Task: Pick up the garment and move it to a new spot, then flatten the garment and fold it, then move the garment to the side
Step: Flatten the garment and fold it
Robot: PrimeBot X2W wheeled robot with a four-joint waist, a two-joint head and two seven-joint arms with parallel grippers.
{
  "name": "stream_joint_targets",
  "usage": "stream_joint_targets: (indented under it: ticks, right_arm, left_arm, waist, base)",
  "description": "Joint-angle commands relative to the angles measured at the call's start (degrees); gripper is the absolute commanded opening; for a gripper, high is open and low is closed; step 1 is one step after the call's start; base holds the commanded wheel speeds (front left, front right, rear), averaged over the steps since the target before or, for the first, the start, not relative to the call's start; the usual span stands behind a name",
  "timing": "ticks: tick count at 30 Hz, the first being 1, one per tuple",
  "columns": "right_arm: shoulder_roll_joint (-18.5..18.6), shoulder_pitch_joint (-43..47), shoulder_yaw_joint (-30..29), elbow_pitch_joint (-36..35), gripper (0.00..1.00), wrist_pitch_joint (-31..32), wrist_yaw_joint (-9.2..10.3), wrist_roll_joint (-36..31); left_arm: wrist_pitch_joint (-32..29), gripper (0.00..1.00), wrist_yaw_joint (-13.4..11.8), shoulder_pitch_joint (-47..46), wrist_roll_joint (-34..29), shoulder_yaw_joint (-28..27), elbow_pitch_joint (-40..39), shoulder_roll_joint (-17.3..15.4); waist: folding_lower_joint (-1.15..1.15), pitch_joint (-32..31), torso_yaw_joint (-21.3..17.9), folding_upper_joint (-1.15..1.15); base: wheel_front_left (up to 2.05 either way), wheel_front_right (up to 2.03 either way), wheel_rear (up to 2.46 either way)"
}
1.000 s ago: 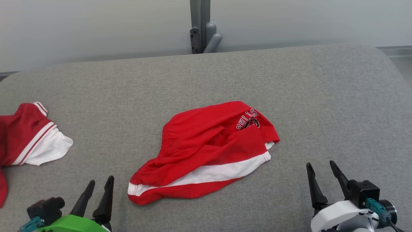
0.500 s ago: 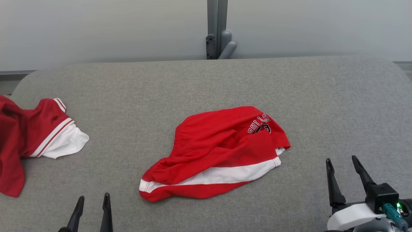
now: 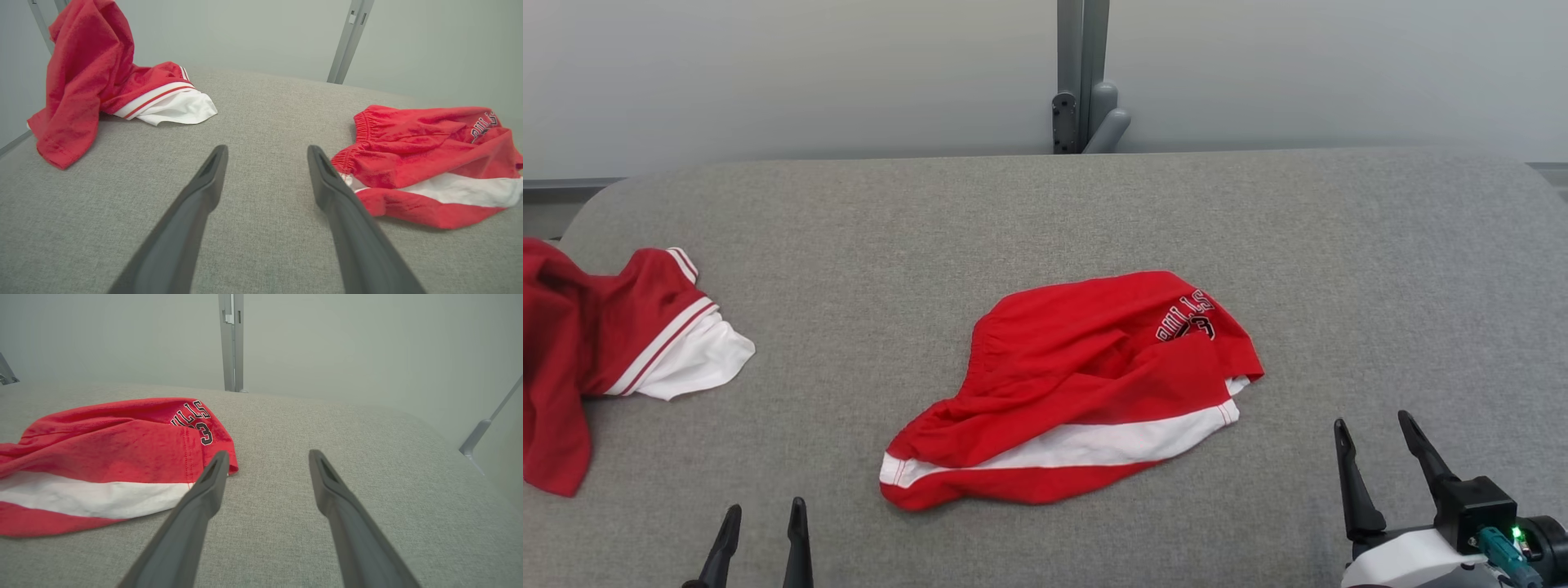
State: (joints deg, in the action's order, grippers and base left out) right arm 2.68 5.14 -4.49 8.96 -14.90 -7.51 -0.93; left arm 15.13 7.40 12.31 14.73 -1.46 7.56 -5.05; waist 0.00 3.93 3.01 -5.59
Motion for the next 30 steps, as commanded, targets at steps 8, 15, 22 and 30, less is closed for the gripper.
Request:
stream_joint_targets:
  ticks: [8, 15, 22, 30]
  right_arm:
    - [0.2, -0.4, 0.6, 0.8, 1.0, -0.2, 0.04, 0.5]
    - [0.1, -0.9, 2.8, 2.5, 1.0, -0.2, 0.04, 1.2]
    - [1.3, -8.2, 9.6, 9.7, 1.0, -0.2, 0.05, 0.3]
    - [4.4, -20.7, 17.9, 25.3, 1.0, 4.0, 0.05, 2.1]
  left_arm:
    - [0.0, 1.0, 0.1, -1.3, 2.0, 1.9, 0.6, -1.5]
    - [0.0, 1.0, 0.1, -1.5, 2.8, 2.8, 1.0, -2.2]
    - [-0.2, 1.0, 0.1, -6.7, 6.9, 11.3, 6.6, -6.4]
    - [-4.8, 1.0, 0.1, -18.1, 14.0, 20.8, 14.2, -10.3]
  waist:
    - [0.0, 0.3, -0.5, 0.0]
    - [0.0, 0.6, -0.3, 0.0]
    - [0.0, 3.7, 0.4, 0.0]
    - [0.0, 8.5, 1.1, 0.0]
  base:
    - [0.0, 0.0, 0.0]
    - [0.0, 0.0, 0.0]
    - [0.0, 0.0, 0.0]
    - [0.0, 0.0, 0.0]
